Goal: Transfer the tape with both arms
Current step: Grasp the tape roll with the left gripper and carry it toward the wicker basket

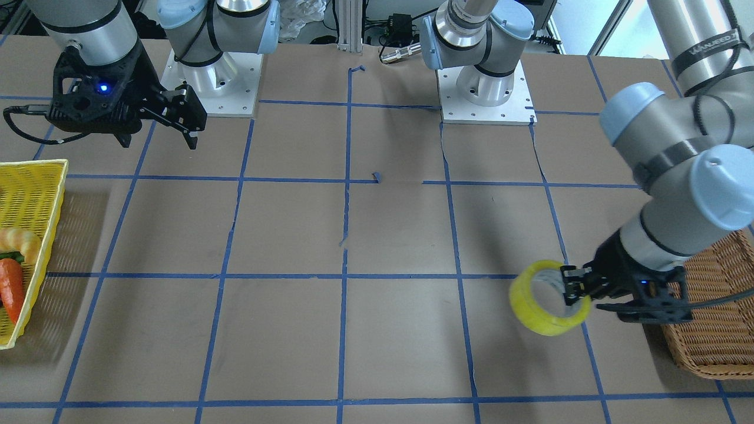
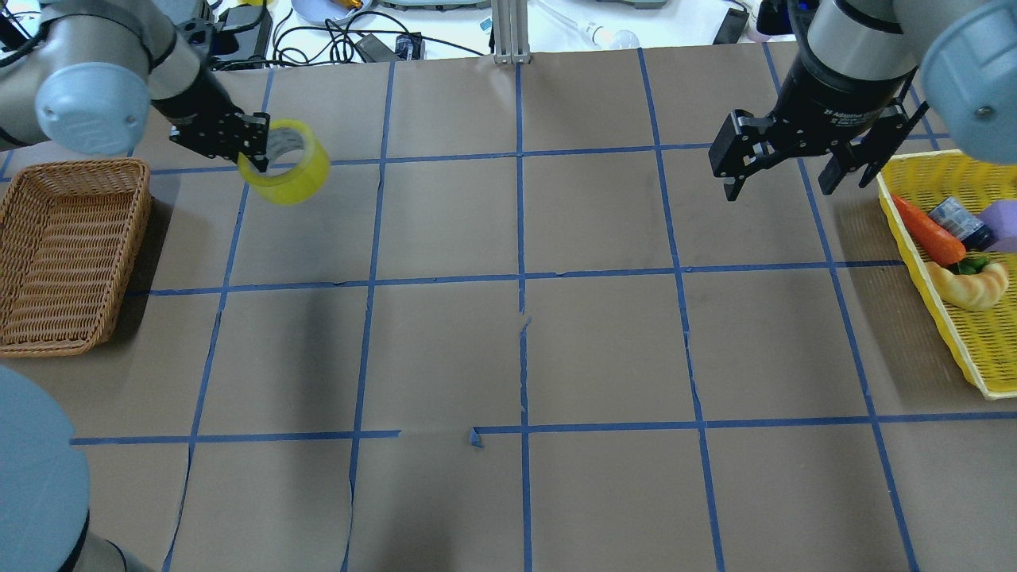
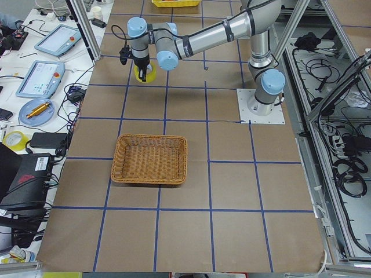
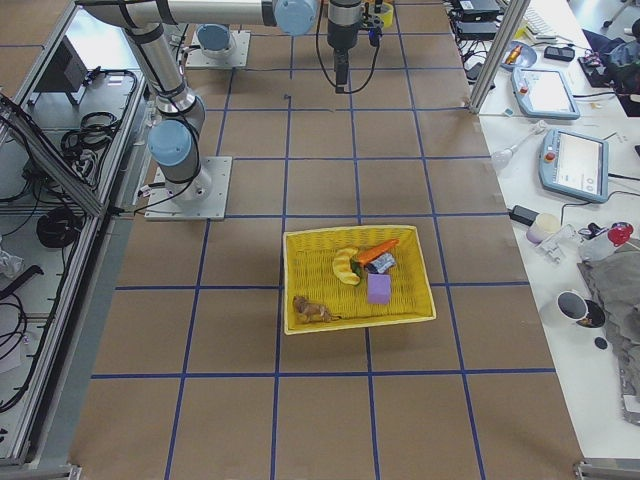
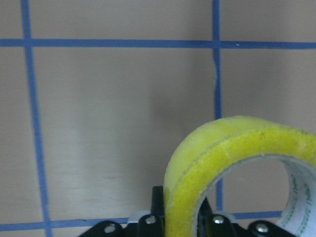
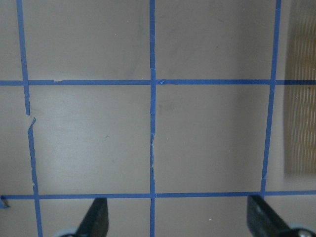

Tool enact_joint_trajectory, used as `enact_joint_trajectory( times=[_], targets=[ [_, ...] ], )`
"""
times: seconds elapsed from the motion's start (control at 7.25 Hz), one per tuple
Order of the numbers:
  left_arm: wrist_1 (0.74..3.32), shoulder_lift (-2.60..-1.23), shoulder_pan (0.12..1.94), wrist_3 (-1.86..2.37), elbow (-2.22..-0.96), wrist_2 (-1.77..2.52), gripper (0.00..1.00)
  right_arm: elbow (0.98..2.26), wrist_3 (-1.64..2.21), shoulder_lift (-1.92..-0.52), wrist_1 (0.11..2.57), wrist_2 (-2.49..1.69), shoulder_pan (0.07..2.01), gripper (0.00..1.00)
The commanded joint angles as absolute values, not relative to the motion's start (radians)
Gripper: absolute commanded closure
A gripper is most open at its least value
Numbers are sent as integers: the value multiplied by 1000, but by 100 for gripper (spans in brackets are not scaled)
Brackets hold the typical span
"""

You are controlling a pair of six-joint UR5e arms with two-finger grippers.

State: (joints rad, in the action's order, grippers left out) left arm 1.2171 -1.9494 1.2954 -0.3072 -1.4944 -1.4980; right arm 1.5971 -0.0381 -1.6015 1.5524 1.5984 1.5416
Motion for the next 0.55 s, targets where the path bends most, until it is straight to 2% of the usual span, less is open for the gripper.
enact_joint_trajectory(
  times=[0.0, 0.41],
  targets=[
    [1227, -1995, 1078, -605, -1447, -1518, 100, 1598, -38, -1601, 1552, 1598, 1542, 0],
    [1201, -2139, 925, -848, -1274, -1650, 100, 1598, -38, -1600, 1552, 1598, 1542, 0]
  ],
)
